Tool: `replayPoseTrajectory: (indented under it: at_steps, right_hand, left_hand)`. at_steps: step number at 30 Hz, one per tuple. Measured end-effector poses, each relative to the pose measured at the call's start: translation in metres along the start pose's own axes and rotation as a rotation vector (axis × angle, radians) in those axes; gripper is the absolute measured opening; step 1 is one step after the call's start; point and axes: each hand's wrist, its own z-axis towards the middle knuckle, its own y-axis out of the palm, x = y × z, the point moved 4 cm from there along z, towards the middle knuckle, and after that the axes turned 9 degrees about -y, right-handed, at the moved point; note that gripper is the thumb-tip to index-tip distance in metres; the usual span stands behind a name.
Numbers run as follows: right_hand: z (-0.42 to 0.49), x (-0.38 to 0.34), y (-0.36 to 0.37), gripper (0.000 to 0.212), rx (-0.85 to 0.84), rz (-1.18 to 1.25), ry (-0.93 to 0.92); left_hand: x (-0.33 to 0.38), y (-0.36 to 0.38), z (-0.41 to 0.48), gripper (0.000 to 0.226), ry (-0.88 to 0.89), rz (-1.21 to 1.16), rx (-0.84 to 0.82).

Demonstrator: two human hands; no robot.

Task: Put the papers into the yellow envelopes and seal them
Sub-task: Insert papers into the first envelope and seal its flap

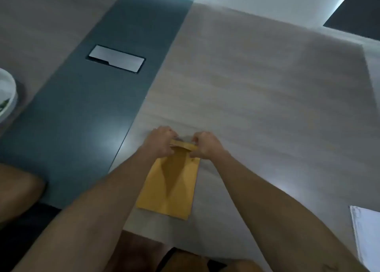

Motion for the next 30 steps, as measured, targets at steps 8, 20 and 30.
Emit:
replayPoseTrajectory:
  at_steps: [8, 20, 30]
  right_hand:
    - [-0.002, -0.008, 0.017, 0.035, 0.118, -0.081, -0.001]
    - [0.0, -0.002, 0.01, 0.024, 0.18, -0.037, -0.004]
    - [-0.037, 0.059, 0.0, 0.02, 0.214, 0.109, 0.135]
  left_hand:
    - [0.003, 0.004, 0.008, 0.045, 0.038, 0.092, 0.093]
    - [0.018, -0.002, 0.013, 0.019, 0.042, -0.002, 0.092]
    - [0.077, 0.0, 0.018, 0.017, 0.095, -0.152, 0.001]
